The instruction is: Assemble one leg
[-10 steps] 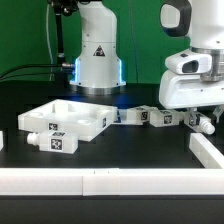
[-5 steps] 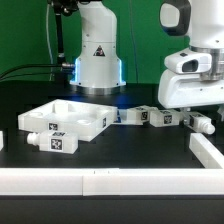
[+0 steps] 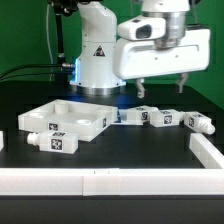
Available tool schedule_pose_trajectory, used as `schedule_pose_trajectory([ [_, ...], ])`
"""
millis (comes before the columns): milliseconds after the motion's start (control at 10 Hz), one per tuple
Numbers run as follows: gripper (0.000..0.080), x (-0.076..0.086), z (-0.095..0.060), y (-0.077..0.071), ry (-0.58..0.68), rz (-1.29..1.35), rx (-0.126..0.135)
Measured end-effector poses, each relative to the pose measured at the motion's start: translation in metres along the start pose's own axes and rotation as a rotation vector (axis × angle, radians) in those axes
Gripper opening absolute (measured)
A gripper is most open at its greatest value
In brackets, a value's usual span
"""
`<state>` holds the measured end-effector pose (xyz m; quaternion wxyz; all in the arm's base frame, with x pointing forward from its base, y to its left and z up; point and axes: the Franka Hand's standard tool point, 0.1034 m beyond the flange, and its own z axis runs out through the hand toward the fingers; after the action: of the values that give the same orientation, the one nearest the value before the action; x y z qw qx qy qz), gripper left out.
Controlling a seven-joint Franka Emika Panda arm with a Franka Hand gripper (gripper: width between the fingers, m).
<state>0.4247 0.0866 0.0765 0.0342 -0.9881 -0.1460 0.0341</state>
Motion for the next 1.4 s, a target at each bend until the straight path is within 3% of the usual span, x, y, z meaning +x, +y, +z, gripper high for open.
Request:
schedule_pose_trajectory([
  [400, 0.0649, 0.0, 0.001, 0.002, -0.003, 0.012, 0.0],
  [500, 0.0649, -0.003, 0.001, 0.013, -0.006, 0.035, -0.001],
  [600, 0.0649, -0.011, -0.001, 0.034, -0.006, 0.057, -0.005],
  [700, 0.0649, -0.029, 0.0, 0.058, -0.017, 0.113, -0.008],
  [900, 0.0649, -0.049, 0.002, 0.099, -0.03, 0.218, -0.005],
  [1000, 0.0649, -0.051, 0.001, 0.106, -0.027, 0.229, -0.005],
  [1400, 0.0649, -0.051, 0.002, 0.105, -0.028, 0.225, -0.005],
])
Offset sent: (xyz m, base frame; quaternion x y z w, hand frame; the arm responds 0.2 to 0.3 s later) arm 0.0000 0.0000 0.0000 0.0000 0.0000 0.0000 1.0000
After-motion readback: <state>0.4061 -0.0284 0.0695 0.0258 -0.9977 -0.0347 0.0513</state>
